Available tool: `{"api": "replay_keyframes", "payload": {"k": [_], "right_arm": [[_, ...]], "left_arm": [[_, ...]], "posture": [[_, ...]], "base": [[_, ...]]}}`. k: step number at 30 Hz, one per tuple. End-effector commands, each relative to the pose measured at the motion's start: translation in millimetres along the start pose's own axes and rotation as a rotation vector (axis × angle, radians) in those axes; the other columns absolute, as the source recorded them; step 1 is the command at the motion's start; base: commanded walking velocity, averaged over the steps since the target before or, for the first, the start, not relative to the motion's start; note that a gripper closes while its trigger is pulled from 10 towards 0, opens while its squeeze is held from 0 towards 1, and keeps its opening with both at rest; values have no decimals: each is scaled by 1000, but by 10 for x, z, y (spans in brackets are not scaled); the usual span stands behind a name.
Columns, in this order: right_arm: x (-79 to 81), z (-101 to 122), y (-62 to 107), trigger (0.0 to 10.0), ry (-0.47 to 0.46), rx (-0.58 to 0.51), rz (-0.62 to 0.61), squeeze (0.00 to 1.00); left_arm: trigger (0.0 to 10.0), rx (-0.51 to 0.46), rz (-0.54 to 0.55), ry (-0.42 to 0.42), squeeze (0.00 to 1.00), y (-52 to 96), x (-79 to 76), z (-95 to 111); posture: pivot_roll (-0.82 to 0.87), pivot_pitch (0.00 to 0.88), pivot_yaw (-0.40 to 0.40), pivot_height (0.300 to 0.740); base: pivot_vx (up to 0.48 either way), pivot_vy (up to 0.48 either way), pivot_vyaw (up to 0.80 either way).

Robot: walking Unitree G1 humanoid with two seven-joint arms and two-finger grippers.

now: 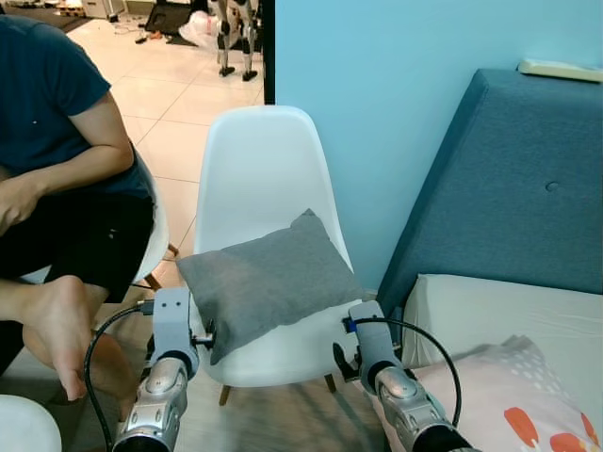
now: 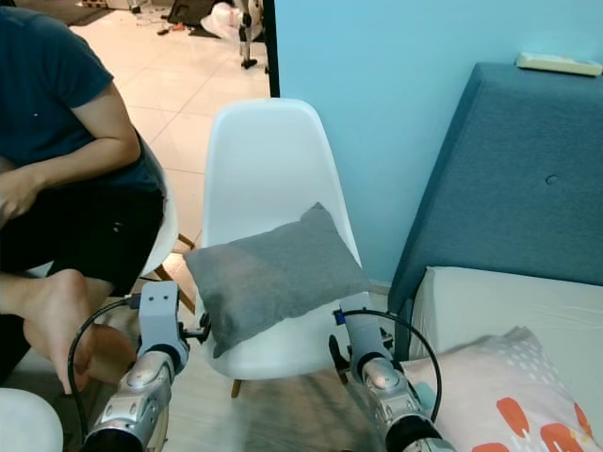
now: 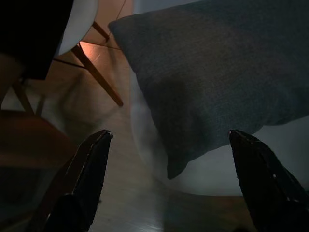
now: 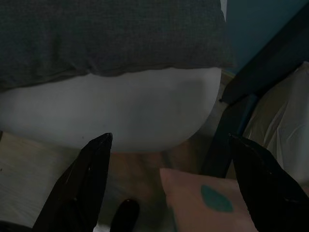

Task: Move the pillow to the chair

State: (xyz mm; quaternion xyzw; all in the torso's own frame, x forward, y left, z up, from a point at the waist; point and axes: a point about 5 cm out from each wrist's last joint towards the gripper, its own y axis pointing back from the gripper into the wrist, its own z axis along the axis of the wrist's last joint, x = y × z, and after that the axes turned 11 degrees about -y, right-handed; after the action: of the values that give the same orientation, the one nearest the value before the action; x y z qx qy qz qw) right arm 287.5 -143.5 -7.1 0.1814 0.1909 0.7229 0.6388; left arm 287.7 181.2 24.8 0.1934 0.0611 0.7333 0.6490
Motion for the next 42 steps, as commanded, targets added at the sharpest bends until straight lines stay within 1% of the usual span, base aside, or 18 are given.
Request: {"api": "replay_keyframes", "payload": {"k": [1,4,6,9,20,27,35,37,40,42], "right_arm": [[-2,-24,4,10000,-9,18,-2,0],[4,-29,6,10000,-11,18,-5,0],[4,-31,6,10000,-12,18,-6,0],[4,-39,8,10000,-15,20,-8,0],[23,-65,12,10000,-15,30,-6,0],[17,-87,19,10000,-17,38,-10,0],[18,-97,21,10000,-19,42,-14,0],[16,-100,22,10000,-21,42,-17,0],[14,-102,23,10000,-24,42,-20,0],[9,-102,24,10000,-27,40,-23,0]], "left_arm": [[10000,14,7,-39,0,14,17,-51],[10000,30,39,3,0,14,48,-73],[10000,29,40,4,0,12,54,-73],[10000,16,30,-16,0,7,57,-61],[10000,3,30,-21,0,16,78,-49],[10000,-3,19,-25,0,21,57,-31],[10000,1,13,-37,0,2,76,-40],[10000,-2,-13,-81,0,-4,63,-24],[10000,1,-31,-80,0,0,43,-21],[10000,9,-47,-80,0,-1,22,-20]], "posture": [[39,92,-13,740],[39,93,-8,740],[39,94,-8,740],[42,93,-7,740],[46,96,-4,740],[46,96,1,740],[47,95,6,740],[47,94,11,740],[47,93,13,740],[44,91,19,740]], "base": [[0,-480,0],[0,-160,0],[0,0,0],[0,0,0],[0,0,0],[0,430,0],[0,435,0],[0,0,0],[0,0,0],[0,-480,0]]}}
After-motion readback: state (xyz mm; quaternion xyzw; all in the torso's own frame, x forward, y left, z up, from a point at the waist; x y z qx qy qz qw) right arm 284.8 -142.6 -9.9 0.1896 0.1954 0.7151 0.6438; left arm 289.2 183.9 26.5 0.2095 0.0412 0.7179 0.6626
